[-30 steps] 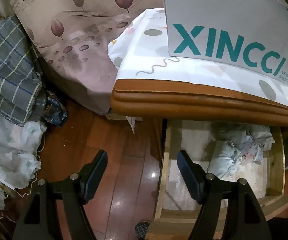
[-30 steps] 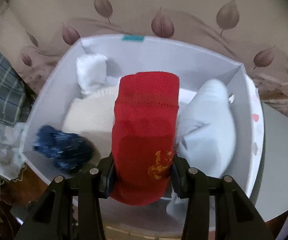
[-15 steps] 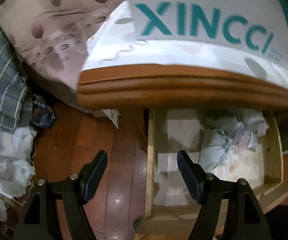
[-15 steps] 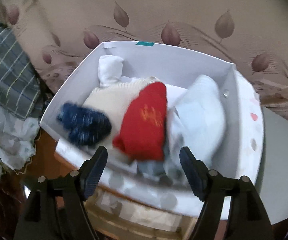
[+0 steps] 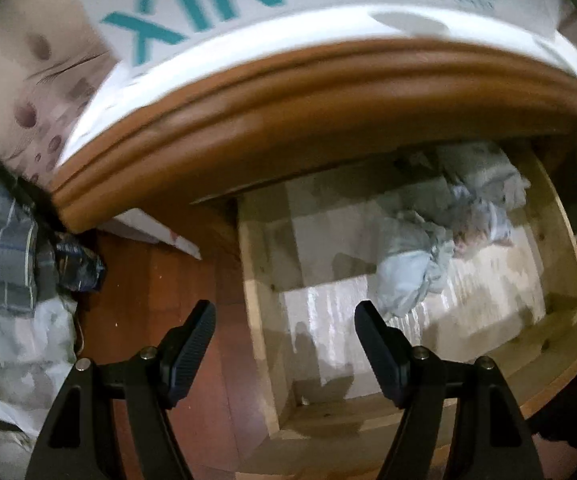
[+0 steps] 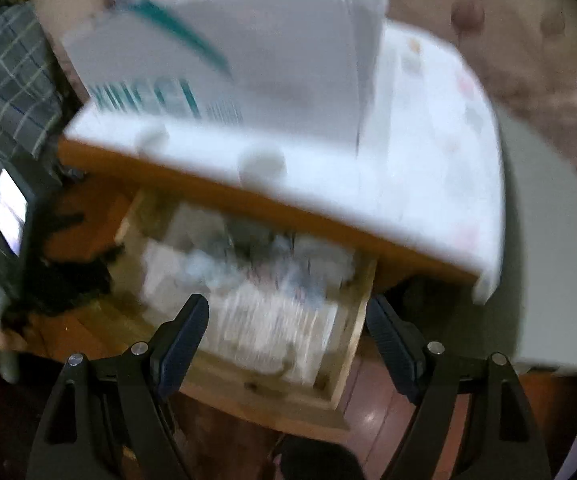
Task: Take underwear out of drawer
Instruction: 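Lower the open left tool into the drawer onto the light blue garment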
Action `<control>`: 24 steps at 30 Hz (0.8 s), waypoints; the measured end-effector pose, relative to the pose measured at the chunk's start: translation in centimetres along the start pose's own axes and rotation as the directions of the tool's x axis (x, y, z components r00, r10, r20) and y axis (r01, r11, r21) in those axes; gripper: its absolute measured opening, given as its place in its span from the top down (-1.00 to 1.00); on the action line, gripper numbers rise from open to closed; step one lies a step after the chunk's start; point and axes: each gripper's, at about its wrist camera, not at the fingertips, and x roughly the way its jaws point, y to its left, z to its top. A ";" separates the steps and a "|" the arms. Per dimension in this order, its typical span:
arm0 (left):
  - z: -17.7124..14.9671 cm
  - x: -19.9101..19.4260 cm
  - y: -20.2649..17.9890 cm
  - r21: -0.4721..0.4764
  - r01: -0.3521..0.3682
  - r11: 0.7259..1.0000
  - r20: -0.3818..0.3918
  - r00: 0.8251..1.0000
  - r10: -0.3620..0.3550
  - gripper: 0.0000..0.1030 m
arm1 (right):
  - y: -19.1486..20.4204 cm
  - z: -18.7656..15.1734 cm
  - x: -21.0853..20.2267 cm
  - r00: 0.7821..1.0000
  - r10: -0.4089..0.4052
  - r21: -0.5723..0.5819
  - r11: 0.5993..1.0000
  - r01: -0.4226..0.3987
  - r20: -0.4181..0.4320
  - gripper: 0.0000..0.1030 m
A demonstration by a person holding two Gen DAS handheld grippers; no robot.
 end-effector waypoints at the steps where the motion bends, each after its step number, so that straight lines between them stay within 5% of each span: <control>1: 0.1 0.3 -0.5 0.020 0.004 1.000 -0.002 1.000 -0.004 -0.44 | -0.3 -0.6 1.1 1.000 0.011 0.013 1.000 -0.010 -0.017 -0.51; 15: 0.8 5.8 -5.9 0.243 0.041 0.969 -0.114 0.993 -0.013 -0.44 | -1.5 -4.1 6.9 0.996 0.059 0.074 0.996 -0.054 -0.068 -0.49; 24: 0.4 6.4 -9.9 0.474 0.071 0.877 -0.093 0.995 -0.031 -0.44 | -1.7 -4.0 6.9 0.995 0.069 0.097 0.993 -0.063 -0.067 -0.50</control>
